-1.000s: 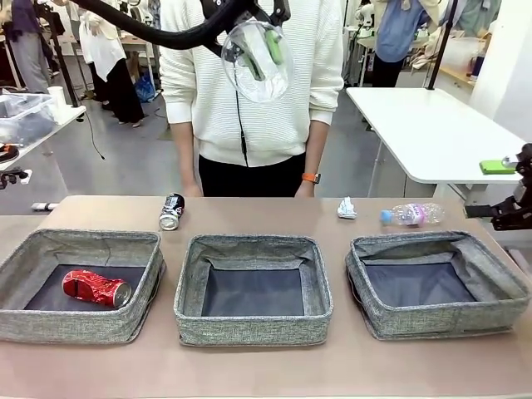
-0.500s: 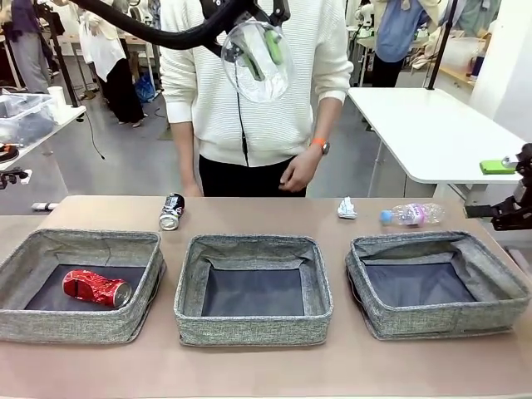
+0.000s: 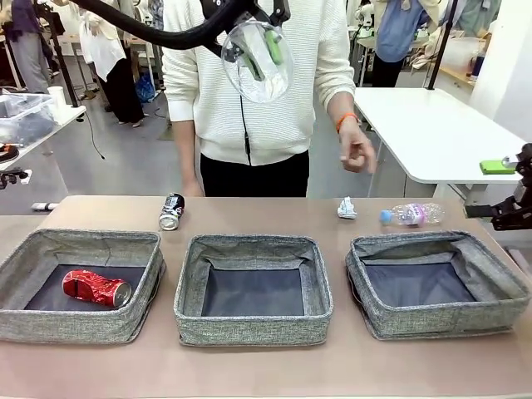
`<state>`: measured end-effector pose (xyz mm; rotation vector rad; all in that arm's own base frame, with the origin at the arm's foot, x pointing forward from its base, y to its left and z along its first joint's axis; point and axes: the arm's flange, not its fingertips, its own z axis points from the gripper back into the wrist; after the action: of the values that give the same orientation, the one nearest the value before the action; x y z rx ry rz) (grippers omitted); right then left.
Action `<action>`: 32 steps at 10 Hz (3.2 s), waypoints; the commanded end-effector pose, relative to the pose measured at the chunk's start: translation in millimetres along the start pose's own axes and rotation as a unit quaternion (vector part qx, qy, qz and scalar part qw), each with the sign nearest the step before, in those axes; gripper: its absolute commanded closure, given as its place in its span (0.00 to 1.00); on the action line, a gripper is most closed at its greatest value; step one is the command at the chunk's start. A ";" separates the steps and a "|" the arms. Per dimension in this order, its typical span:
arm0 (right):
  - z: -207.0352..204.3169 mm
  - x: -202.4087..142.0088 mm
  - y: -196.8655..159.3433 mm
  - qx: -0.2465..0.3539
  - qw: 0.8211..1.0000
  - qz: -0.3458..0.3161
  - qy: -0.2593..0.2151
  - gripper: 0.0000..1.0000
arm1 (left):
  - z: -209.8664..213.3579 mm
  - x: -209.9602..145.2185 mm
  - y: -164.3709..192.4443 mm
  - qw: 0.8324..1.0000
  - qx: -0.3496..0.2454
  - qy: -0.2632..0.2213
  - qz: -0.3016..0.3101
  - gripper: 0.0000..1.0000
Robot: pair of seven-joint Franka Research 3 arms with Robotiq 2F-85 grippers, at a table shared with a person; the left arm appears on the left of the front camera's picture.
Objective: Sort the waste into the appropriate baskets.
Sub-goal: Place the picked waste into the Fabric basket indicated by the person.
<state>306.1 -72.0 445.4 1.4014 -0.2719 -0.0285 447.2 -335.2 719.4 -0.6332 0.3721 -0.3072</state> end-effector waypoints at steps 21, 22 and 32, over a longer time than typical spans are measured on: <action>234.8 -97.6 -2.0 -0.002 0.965 0.010 -0.260 0.00 | -288.8 134.1 -66.5 0.987 0.030 0.087 -0.135 0.69; 234.8 -97.6 -2.0 -0.002 0.965 0.010 -0.260 0.00 | -310.0 149.1 -71.5 0.985 0.057 0.089 -0.137 0.69; 234.8 -97.6 -2.0 -0.002 0.965 0.010 -0.260 0.00 | -302.9 165.4 -96.0 0.973 0.023 -0.192 -0.130 0.69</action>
<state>164.7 -282.4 457.0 1.3682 -0.7187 -0.3904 460.3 -636.9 515.1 -0.7163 -0.0630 -0.4633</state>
